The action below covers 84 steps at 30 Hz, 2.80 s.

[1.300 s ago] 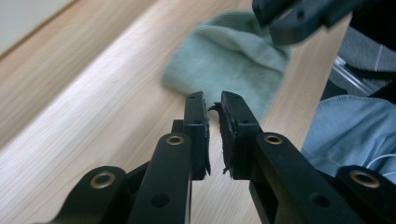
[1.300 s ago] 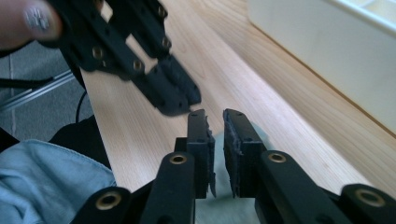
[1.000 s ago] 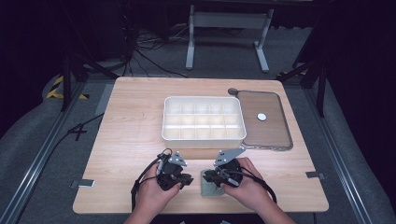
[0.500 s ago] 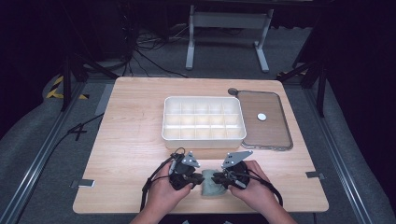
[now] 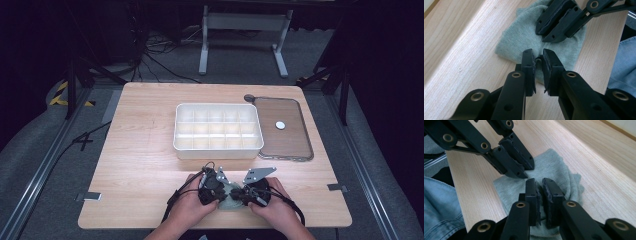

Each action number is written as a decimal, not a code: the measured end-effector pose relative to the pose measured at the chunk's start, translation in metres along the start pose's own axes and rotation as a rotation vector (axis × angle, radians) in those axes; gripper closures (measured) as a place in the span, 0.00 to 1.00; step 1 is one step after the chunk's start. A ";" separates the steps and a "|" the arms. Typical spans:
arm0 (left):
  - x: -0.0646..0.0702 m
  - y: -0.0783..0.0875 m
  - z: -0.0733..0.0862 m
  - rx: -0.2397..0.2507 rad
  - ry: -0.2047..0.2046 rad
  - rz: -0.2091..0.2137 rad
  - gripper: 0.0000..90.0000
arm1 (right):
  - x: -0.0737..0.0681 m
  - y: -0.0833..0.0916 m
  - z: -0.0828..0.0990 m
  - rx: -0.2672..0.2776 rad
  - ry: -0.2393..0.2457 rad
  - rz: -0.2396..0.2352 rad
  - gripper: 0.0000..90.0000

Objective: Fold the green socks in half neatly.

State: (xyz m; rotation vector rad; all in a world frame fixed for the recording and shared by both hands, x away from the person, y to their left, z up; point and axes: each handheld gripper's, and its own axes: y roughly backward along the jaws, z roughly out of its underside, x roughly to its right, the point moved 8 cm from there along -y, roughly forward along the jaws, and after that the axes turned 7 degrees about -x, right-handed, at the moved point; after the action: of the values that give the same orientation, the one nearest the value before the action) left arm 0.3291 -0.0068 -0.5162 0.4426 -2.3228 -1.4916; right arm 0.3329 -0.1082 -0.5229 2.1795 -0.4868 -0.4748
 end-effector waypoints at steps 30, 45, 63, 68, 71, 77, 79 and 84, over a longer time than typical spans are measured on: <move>-0.015 0.023 0.010 0.120 0.054 0.059 0.75 | 0.002 0.025 -0.004 -0.005 0.062 0.041 0.94; -0.016 0.015 0.024 0.066 0.050 0.092 0.81 | 0.007 0.031 0.001 -0.047 0.047 0.044 0.94; -0.008 -0.001 0.020 0.018 -0.047 0.091 0.83 | 0.000 0.012 0.006 -0.101 0.087 0.071 0.98; -0.007 -0.002 0.018 0.020 -0.074 0.089 0.83 | -0.009 0.006 0.004 -0.092 0.101 0.050 0.99; -0.005 0.000 0.016 0.033 -0.100 0.081 0.82 | -0.012 0.004 0.003 -0.095 0.109 0.048 0.99; 0.003 0.011 0.009 0.088 -0.153 0.090 0.79 | -0.013 0.003 0.002 -0.090 0.093 0.048 0.99; 0.008 0.015 0.007 0.102 -0.187 0.089 0.79 | -0.012 0.003 0.002 -0.090 0.082 0.049 0.99; 0.010 0.010 0.002 0.111 -0.210 0.077 0.76 | -0.013 0.000 0.001 -0.066 0.028 0.044 0.98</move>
State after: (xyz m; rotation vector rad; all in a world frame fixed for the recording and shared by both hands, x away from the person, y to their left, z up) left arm 0.3183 -0.0059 -0.5061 0.2300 -2.5626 -1.4393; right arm 0.3215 -0.1022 -0.5209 2.1051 -0.4961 -0.4296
